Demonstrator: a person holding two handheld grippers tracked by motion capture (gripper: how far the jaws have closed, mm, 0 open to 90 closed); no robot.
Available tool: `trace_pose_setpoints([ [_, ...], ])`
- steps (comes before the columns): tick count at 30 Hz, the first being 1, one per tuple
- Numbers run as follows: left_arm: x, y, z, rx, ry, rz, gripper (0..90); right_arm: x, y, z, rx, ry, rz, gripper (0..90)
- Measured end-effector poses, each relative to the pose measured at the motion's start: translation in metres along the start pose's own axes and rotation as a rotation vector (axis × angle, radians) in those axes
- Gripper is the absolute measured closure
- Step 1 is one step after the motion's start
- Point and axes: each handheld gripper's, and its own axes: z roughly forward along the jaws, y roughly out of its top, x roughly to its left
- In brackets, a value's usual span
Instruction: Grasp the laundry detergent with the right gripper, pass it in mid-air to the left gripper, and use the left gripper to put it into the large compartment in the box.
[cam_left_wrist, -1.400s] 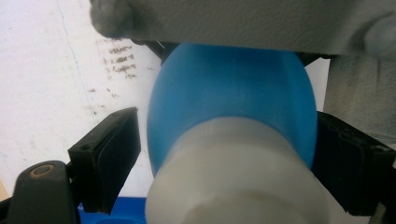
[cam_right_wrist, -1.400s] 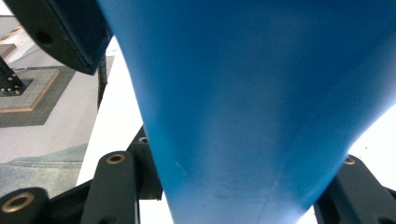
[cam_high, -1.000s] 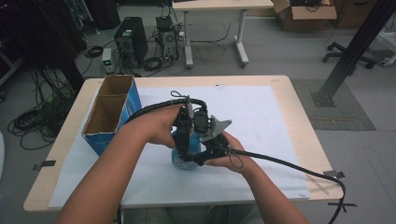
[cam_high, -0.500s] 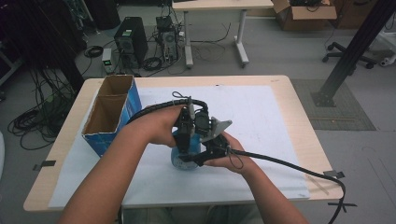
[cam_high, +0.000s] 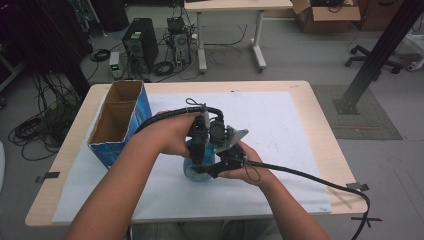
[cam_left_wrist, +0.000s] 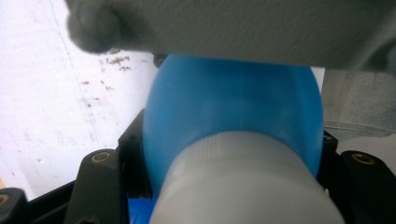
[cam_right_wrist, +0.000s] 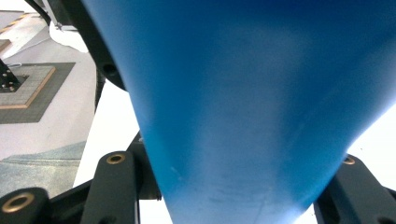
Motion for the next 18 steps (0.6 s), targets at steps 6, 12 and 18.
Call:
trace_pose_setpoints([
  [6,-0.0014,0.0012,-0.0036,0.002,0.005,-0.015,38.5,0.0005,0.0017,-0.0018,-0.01,-0.007,-0.006,44.6],
  [12,-0.002,0.0011,-0.0064,0.015,0.013,-0.002,38.6,0.0016,0.0015,-0.0022,-0.025,-0.016,-0.01,43.6],
  [18,-0.0027,-0.0004,-0.0106,0.01,0.033,0.003,38.6,0.0018,0.0,-0.001,-0.039,-0.034,0.016,35.5],
])
